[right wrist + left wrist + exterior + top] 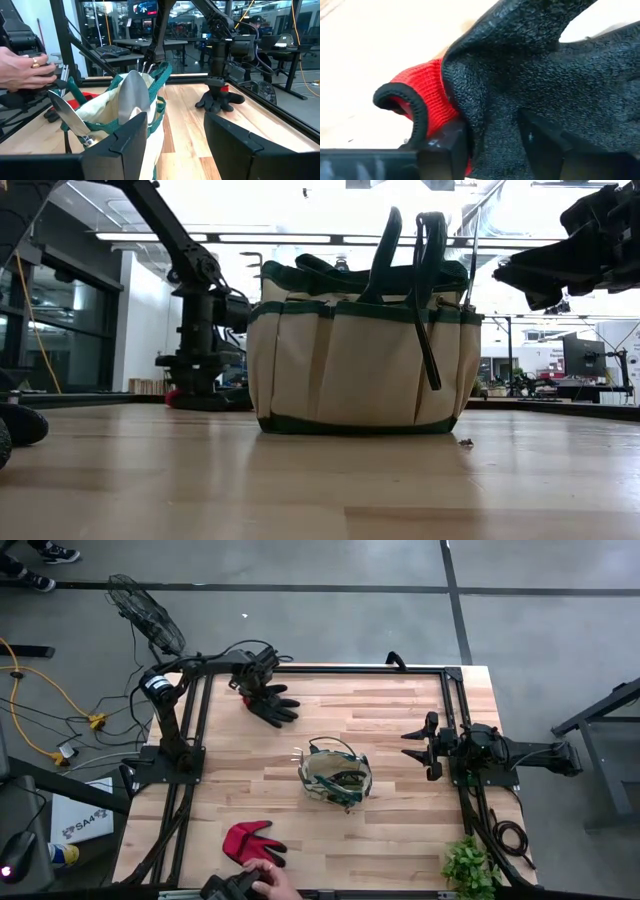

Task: Pick & Place Garden tools in Gardening bag
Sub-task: Put the red glove into the gardening bag

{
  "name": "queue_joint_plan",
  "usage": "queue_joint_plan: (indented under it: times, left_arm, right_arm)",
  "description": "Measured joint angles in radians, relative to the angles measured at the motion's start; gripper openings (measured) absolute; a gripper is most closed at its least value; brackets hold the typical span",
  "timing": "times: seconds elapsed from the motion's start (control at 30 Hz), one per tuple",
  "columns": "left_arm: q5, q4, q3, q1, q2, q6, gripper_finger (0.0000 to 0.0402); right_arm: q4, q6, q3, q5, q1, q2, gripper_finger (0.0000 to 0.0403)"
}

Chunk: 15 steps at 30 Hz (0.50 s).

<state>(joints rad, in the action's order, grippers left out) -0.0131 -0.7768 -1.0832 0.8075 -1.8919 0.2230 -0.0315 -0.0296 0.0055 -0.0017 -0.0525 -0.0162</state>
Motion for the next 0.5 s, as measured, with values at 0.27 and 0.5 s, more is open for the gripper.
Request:
queue_joint_plan:
  times: [0.27,0.5]
  left_arm:
    - [-0.001,-0.002,0.0,-0.027,0.0,-0.001,0.007]
    - [0.008,-0.006,0.0,-0.06,0.0,-0.001,0.0009]
  right_arm:
    - [0.0,0.0,0.0,0.0,0.0,0.0,0.0189]
    - [0.0,0.0,0.0,-0.001,0.0,0.0,0.0189]
